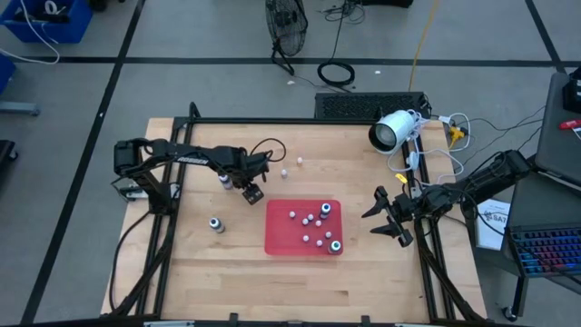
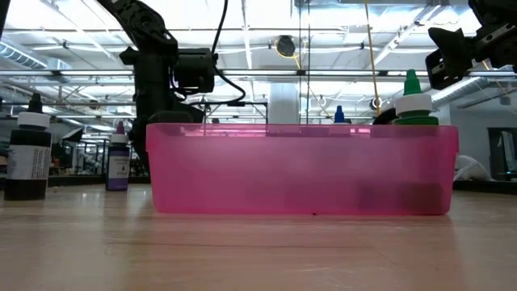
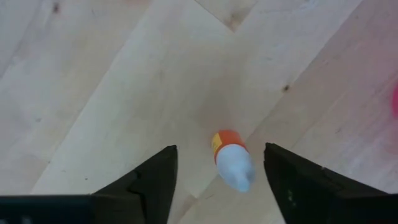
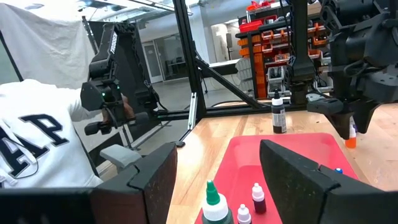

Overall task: Pick & Place food coloring
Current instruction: Put the small orange food coloring bottle into the pink bin

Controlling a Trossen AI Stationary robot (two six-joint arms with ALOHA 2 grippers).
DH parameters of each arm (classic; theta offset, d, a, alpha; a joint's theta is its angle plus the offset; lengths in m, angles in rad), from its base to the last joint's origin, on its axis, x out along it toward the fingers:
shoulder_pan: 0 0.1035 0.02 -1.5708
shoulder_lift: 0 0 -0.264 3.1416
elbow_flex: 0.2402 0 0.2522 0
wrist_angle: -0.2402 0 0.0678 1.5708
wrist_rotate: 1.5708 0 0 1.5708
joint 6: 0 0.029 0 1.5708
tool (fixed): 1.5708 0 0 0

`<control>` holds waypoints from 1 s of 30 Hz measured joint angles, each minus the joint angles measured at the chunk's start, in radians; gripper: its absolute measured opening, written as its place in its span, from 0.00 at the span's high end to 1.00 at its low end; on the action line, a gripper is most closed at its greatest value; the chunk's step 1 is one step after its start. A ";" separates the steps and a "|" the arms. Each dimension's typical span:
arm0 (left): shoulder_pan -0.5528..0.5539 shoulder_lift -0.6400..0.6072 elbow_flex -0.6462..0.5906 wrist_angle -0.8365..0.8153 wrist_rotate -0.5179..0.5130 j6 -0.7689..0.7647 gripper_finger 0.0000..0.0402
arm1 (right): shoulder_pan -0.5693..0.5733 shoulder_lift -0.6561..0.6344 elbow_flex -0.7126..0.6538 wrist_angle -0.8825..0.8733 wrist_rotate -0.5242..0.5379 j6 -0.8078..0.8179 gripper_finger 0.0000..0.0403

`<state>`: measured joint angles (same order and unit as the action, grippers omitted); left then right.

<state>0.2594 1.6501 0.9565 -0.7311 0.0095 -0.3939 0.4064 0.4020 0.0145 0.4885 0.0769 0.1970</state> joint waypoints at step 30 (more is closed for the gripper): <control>-0.160 0.001 0.386 -0.209 -0.001 0.150 0.85 | 0.000 0.000 0.000 0.000 0.000 0.000 0.46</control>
<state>0.0997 1.6515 1.3425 -0.9405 0.0080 -0.2443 0.4061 0.4020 0.0147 0.4885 0.0769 0.1970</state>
